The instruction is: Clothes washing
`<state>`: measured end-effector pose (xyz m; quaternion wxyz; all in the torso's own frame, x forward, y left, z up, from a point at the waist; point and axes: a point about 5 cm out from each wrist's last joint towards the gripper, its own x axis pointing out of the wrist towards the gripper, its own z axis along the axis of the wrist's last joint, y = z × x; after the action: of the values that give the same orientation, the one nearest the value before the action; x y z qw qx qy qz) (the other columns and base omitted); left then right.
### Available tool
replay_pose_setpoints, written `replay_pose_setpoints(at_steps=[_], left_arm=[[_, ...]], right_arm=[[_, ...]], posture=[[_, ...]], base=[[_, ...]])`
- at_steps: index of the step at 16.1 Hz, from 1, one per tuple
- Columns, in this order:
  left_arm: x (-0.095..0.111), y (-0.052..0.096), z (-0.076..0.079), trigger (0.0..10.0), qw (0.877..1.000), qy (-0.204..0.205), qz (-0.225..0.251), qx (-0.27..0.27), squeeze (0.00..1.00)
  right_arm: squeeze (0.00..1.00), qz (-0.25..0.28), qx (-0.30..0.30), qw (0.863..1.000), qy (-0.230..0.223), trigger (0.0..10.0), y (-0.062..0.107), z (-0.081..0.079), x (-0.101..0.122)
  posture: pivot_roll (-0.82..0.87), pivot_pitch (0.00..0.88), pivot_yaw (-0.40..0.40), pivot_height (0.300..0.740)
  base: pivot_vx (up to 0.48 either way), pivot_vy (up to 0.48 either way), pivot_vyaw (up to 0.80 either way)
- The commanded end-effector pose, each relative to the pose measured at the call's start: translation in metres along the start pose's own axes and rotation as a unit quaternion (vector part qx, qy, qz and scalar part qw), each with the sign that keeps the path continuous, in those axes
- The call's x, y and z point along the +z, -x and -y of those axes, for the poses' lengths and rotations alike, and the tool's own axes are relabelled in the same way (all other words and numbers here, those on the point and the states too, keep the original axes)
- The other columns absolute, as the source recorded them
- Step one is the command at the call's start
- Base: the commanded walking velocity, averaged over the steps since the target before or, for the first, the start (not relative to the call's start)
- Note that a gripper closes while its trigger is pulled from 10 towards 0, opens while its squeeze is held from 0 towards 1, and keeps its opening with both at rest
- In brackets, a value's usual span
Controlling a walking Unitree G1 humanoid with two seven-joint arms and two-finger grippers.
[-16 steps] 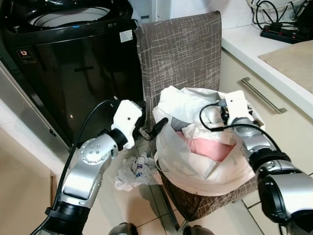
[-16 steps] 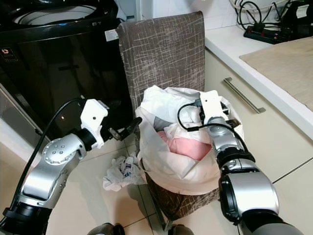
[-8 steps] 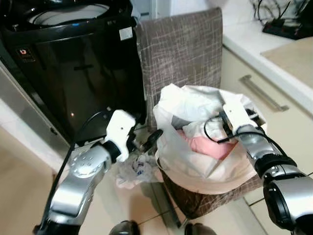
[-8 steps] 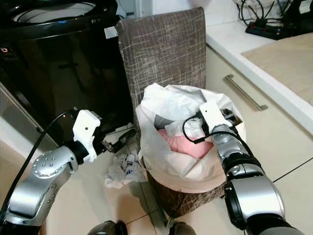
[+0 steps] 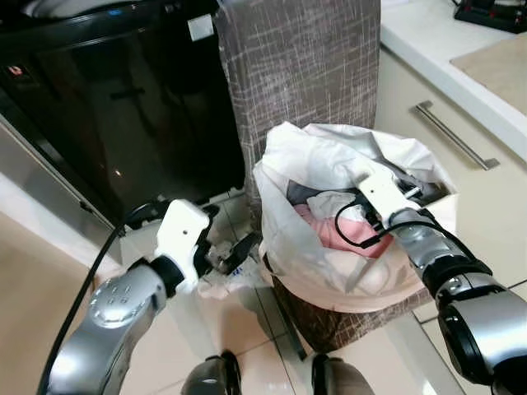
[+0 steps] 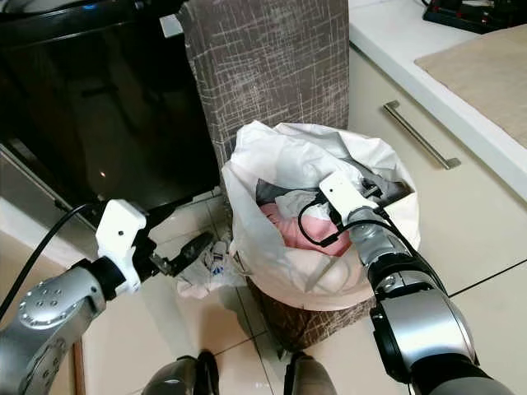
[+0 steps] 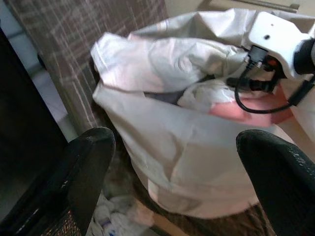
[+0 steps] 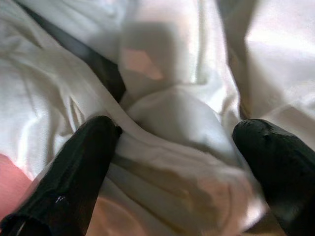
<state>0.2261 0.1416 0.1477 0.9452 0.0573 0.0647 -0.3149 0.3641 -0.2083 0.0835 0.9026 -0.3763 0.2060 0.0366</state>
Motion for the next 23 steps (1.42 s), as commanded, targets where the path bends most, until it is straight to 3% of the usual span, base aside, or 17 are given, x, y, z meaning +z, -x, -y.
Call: replay_pose_setpoints(at_steps=[1, 3, 4, 7, 10, 13, 16, 18, 21, 23], left_arm=[[0.002, 0.006, 0.001, 10.0, 1.0, 0.002, -0.005, 0.007, 0.0], [0.002, 0.009, 0.003, 10.0, 1.0, 0.006, -0.009, 0.01, 0.0], [0.001, 0.009, 0.003, 10.0, 1.0, 0.008, -0.011, 0.011, 0.0], [0.002, 0.009, 0.005, 10.0, 1.0, 0.01, -0.012, 0.012, 0.0], [0.004, 0.006, 0.006, 10.0, 1.0, 0.01, -0.009, 0.01, 0.0], [0.004, 0.005, 0.007, 10.0, 1.0, 0.011, -0.01, 0.008, 0.0], [0.005, 0.003, 0.007, 10.0, 1.0, 0.011, -0.009, 0.005, 0.0], [0.005, 0.002, 0.007, 10.0, 1.0, 0.011, -0.009, 0.004, 0.0], [0.004, -0.001, 0.008, 10.0, 1.0, 0.013, -0.007, 0.0, 0.0], [0.005, -0.006, 0.007, 10.0, 1.0, 0.015, -0.003, -0.002, 0.0]], right_arm=[[0.0, -0.009, 0.019, 1.0, 0.017, 10.0, 0.001, -0.01, -0.006], [0.0, -0.015, 0.025, 0.999, 0.025, 10.0, 0.003, -0.017, -0.014], [0.0, -0.008, 0.029, 0.999, 0.018, 0.0, 0.004, -0.022, -0.016], [0.0, 0.001, 0.005, 1.0, 0.024, 0.0, 0.005, -0.022, -0.018], [0.0, -0.007, -0.024, 1.0, -0.01, 0.0, 0.007, -0.023, -0.026], [0.0, -0.029, -0.019, 0.994, -0.108, 0.0, 0.008, -0.029, -0.03], [0.0, -0.057, -0.016, 0.969, -0.238, 0.0, 0.009, -0.033, -0.036], [0.0, -0.074, -0.015, 0.944, -0.321, 0.0, 0.01, -0.037, -0.04], [0.0, -0.07, -0.007, 0.925, -0.373, 0.0, 0.009, -0.038, -0.038], [0.0, -0.044, 0.002, 0.927, -0.371, 0.0, 0.007, -0.036, -0.026]], posture=[[0.08, 0.253, 0.059, 0.74], [0.08, 0.26, 0.057, 0.74], [0.08, 0.263, 0.056, 0.74], [0.08, 0.261, 0.055, 0.74], [0.08, 0.259, 0.056, 0.74], [0.07, 0.257, 0.057, 0.74], [0.07, 0.255, 0.06, 0.74], [0.06, 0.256, 0.061, 0.74], [0.05, 0.248, 0.063, 0.74], [0.04, 0.24, 0.06, 0.74]], base=[[0.0, 0.0, 0.0], [0.0, 0.0, 0.0], [0.0, 0.0, 0.0], [0.0, 0.0, 0.0], [0.0, 0.0, 0.0], [0.0, 0.0, 0.0], [0.0, 0.0, 0.0], [0.0, 0.0, 0.0], [0.0, 0.0, 0.0], [0.0, 0.0, 0.0]])
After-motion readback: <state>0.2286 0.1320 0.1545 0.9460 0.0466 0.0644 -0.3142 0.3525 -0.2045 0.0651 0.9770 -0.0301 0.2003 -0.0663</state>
